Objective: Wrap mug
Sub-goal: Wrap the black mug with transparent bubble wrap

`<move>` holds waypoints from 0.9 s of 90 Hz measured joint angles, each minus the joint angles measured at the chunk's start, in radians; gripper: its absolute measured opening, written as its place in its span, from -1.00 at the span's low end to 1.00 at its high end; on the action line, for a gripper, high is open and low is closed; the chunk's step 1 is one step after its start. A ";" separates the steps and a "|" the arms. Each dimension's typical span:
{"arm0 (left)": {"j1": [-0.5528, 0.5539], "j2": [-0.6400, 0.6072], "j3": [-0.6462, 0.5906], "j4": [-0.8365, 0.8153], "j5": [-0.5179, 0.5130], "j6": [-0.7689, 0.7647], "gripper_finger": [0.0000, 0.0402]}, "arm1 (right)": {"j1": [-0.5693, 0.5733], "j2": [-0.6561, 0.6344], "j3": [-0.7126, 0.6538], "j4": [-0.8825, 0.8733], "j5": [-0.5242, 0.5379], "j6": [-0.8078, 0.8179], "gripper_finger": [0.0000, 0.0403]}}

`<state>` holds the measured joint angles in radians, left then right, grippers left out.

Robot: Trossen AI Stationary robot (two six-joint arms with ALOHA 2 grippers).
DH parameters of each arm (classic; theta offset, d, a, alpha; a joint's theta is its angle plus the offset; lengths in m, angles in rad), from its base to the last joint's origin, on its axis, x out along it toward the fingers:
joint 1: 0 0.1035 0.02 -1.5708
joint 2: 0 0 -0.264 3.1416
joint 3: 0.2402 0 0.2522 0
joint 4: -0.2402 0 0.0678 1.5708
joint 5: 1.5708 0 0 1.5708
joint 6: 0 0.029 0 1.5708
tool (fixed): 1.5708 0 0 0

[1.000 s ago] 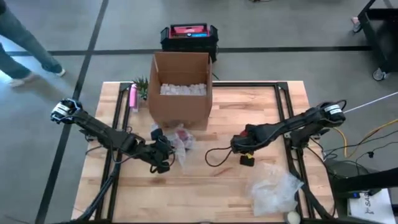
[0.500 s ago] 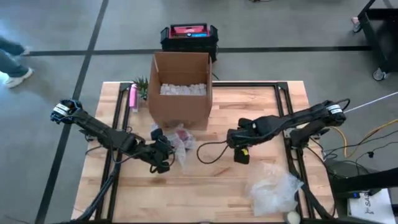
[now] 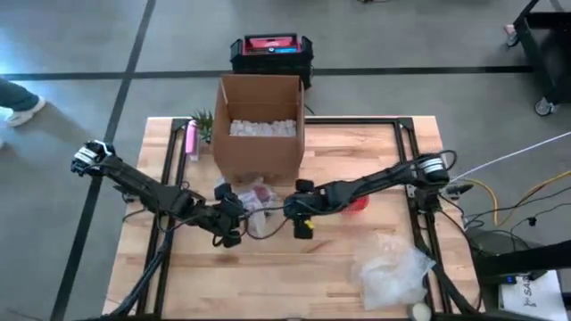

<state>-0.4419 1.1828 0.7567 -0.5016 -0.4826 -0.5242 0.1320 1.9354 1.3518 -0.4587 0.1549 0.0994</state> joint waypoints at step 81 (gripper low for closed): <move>0.090 -0.105 -0.209 0.049 0.029 -0.014 0.18 | -0.016 0.026 0.020 0.056 -0.005 -0.053 -0.08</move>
<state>-0.3515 1.0775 0.5472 -0.4521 -0.4537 -0.5382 0.1157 1.9617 1.3716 -0.4027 0.1498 0.0465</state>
